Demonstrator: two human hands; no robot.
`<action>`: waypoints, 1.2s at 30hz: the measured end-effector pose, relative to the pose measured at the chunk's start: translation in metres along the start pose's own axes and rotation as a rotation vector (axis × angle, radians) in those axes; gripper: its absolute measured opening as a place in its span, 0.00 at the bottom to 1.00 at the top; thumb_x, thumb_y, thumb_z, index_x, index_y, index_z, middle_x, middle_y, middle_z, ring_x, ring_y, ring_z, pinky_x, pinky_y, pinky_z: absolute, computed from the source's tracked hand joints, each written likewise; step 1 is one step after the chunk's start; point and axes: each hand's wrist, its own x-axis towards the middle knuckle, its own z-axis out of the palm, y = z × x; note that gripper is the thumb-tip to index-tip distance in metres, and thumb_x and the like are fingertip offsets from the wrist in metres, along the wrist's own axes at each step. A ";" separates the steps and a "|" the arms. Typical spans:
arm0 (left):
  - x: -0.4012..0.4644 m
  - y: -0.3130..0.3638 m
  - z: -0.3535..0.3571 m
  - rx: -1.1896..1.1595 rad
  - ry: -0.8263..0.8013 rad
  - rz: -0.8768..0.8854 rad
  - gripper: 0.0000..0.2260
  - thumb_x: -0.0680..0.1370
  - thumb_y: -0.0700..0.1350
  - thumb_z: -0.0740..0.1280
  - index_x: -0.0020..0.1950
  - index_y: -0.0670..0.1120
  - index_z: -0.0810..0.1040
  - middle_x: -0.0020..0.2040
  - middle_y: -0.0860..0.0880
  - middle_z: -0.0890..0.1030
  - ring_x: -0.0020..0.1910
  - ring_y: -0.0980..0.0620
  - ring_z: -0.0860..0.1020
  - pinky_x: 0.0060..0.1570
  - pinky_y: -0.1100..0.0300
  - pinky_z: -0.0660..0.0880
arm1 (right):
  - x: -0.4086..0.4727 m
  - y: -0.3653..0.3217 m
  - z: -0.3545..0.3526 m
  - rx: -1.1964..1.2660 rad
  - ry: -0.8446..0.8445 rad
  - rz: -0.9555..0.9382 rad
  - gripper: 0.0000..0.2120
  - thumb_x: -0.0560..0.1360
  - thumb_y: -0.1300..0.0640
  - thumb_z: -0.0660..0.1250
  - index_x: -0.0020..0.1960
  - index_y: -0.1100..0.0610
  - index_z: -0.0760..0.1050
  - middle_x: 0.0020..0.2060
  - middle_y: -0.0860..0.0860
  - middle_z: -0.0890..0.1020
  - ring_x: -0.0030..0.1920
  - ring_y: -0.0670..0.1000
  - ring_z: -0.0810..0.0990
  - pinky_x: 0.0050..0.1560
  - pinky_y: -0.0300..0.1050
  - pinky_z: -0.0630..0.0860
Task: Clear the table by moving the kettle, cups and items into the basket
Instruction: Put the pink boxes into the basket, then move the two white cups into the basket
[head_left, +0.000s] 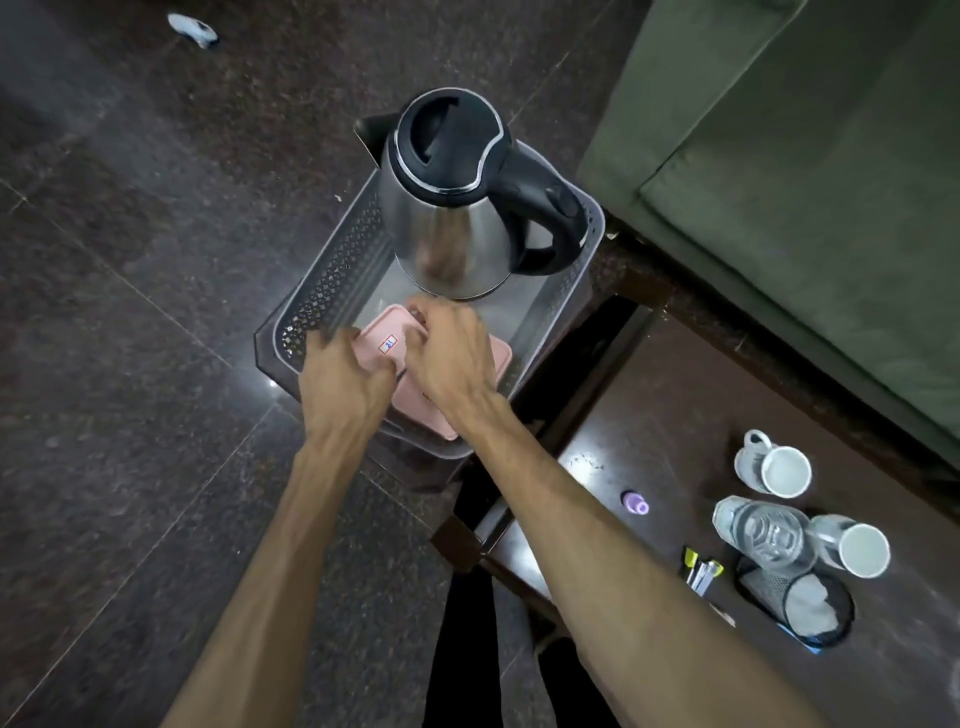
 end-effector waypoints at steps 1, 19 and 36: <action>0.000 0.000 0.004 0.033 -0.005 0.003 0.18 0.75 0.46 0.67 0.59 0.36 0.80 0.58 0.33 0.78 0.55 0.30 0.78 0.55 0.43 0.75 | -0.001 0.002 0.003 -0.057 -0.003 -0.029 0.09 0.75 0.62 0.68 0.54 0.59 0.82 0.50 0.57 0.86 0.53 0.62 0.80 0.54 0.52 0.72; -0.078 0.024 0.045 -0.093 0.382 0.420 0.13 0.73 0.41 0.68 0.54 0.35 0.83 0.51 0.32 0.80 0.50 0.31 0.79 0.49 0.40 0.73 | -0.084 0.069 -0.056 0.153 0.358 0.080 0.08 0.72 0.63 0.71 0.49 0.57 0.85 0.46 0.52 0.87 0.47 0.55 0.80 0.53 0.49 0.78; -0.208 0.179 0.246 0.134 -0.346 0.809 0.15 0.76 0.42 0.69 0.61 0.53 0.84 0.55 0.49 0.86 0.58 0.46 0.82 0.61 0.52 0.69 | -0.238 0.319 -0.247 -0.149 0.482 0.725 0.09 0.72 0.60 0.71 0.48 0.50 0.87 0.45 0.50 0.85 0.43 0.55 0.84 0.46 0.46 0.78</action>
